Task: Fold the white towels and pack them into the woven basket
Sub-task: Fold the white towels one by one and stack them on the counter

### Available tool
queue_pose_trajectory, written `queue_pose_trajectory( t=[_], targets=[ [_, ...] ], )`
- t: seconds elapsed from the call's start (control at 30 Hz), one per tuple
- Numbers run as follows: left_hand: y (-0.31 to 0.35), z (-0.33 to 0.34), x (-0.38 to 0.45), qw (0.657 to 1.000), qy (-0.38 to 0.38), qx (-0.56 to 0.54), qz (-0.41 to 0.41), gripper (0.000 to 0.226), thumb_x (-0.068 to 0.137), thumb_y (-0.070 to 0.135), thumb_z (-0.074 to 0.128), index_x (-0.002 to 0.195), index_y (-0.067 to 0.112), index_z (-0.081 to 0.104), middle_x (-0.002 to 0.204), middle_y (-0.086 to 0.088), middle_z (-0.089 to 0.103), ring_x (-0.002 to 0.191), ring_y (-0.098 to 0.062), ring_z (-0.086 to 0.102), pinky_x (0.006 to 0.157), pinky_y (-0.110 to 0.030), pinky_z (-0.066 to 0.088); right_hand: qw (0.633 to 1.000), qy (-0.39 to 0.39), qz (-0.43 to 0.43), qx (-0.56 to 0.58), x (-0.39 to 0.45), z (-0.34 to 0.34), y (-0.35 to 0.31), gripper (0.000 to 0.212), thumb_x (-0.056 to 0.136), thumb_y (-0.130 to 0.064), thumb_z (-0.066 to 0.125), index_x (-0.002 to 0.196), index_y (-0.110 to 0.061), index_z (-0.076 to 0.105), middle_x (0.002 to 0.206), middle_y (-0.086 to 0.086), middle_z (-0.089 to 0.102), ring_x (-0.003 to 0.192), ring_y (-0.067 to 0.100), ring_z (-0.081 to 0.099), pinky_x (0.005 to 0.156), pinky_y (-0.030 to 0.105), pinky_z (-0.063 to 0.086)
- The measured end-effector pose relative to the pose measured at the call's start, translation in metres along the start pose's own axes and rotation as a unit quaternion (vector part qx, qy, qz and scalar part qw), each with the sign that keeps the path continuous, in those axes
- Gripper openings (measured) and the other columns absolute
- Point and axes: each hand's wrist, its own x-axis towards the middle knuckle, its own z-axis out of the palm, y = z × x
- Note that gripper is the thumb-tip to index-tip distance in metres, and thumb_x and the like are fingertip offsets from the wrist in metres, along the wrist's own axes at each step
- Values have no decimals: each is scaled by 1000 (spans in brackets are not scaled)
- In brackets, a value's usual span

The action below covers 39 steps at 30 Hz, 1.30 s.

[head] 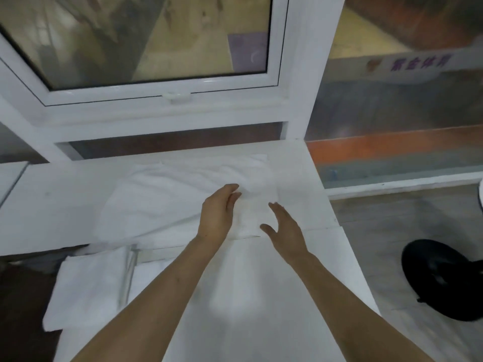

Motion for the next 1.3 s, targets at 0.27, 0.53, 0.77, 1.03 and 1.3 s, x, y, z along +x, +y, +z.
queue_pose_trajectory(
  t=[0.27,0.53,0.77,1.03,1.3],
  targets=[
    [63,-84,-19,996,-34,-62,58,20,106,29,51,110,24,69,101,22,67,96,9,60,85,-7,44,999,29,-11,17,-59,-5,-57,77,95,-57,62,158,-24,32,163,-10,35,150,10,32,117,23,22],
    [130,-154,-27,975,34,-196,94,13,102,19,57,98,22,69,98,15,71,91,1,62,78,-11,44,984,57,58,160,-100,-19,-88,44,92,-49,69,125,-21,63,124,-15,64,115,9,61,103,34,49],
    [155,-225,-17,946,130,-290,67,15,100,21,58,90,19,69,78,9,60,68,-2,51,63,-13,42,950,128,-36,283,-150,-118,-152,9,96,-24,69,88,-19,70,87,-10,72,79,11,66,70,23,51],
    [116,-267,8,957,136,-255,35,21,96,31,61,90,13,69,80,1,64,72,-12,54,72,-32,45,952,173,-102,233,-144,-188,-182,11,95,-16,70,91,-25,74,89,-3,75,77,10,64,69,27,49],
    [51,-257,37,966,31,-241,-86,19,97,17,67,79,15,72,76,5,69,76,-17,61,81,-37,51,979,191,-31,61,-69,-192,-178,9,89,-20,72,80,-19,72,83,2,73,78,19,64,57,14,39]
  ],
)
